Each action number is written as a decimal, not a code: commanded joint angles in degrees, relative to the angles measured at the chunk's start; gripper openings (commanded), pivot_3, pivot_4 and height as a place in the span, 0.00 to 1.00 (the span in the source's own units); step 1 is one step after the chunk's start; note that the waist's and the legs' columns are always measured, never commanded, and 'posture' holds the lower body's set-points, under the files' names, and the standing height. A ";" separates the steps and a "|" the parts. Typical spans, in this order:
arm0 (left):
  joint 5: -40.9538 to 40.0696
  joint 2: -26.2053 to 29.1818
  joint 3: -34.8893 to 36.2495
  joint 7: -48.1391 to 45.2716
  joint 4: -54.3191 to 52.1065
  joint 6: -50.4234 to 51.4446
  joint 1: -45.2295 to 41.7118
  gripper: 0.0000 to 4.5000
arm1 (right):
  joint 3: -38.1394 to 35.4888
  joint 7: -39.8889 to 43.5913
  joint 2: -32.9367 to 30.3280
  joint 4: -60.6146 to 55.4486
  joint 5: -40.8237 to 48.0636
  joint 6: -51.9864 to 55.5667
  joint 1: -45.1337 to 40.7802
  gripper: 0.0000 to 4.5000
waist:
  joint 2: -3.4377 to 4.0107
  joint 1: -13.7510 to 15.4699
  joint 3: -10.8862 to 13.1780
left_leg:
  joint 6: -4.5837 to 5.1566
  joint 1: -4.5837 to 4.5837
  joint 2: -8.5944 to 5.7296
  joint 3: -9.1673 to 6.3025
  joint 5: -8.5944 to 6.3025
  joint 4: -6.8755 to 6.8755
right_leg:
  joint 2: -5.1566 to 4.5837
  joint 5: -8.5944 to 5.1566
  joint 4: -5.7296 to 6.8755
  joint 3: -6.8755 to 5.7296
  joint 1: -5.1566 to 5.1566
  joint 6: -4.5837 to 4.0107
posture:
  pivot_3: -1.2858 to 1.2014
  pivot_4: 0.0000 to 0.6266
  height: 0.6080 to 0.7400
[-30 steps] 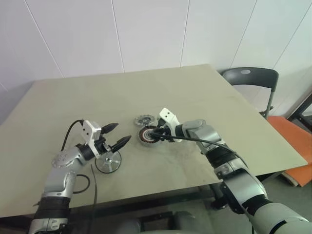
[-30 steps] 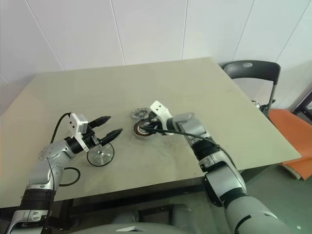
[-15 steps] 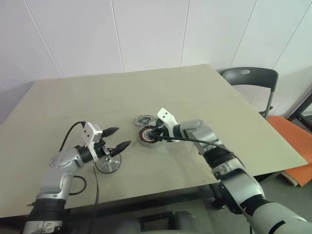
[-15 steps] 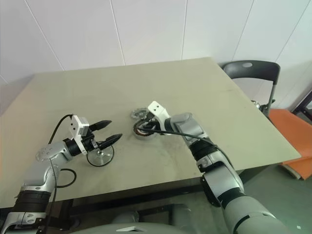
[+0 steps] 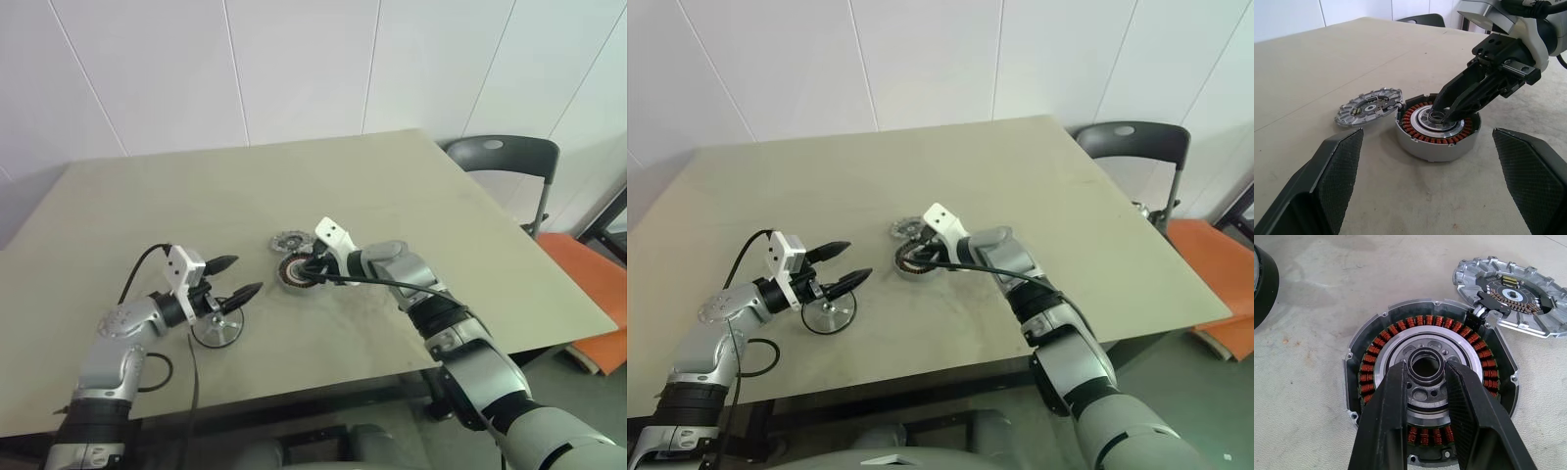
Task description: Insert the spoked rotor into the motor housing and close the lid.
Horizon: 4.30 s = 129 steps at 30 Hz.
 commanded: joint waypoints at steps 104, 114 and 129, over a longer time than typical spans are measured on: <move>0.27 -0.19 -0.53 1.90 -0.30 -0.80 0.27 1.00 | 1.80 -0.71 5.02 3.75 -5.45 -11.23 5.15 0.01 | 0.00 -0.25 -0.01 | 0.01 0.03 0.00 -0.01 0.00 -0.05 | 0.01 -0.01 -0.05 0.05 0.04 0.00 | 0.52 0.00 1.00; 0.35 -0.07 -0.40 2.27 0.09 -1.04 -0.15 1.00 | 3.44 0.85 5.58 -5.80 -4.98 -3.85 10.00 0.01 | -0.18 -1.51 -0.35 | 0.00 0.37 0.17 0.00 0.00 -0.80 | 0.13 -0.18 -0.08 0.07 0.00 -0.25 | 0.52 0.00 1.00; 1.27 -0.43 -0.60 2.53 0.64 -1.41 -0.73 1.00 | -7.99 -0.35 7.59 -0.03 4.60 -10.51 4.65 0.01 | -0.08 -0.97 -0.25 | -0.20 0.33 0.18 -0.06 0.12 -0.62 | 0.13 -0.16 -0.03 -0.02 0.07 -0.28 | 0.52 0.00 1.00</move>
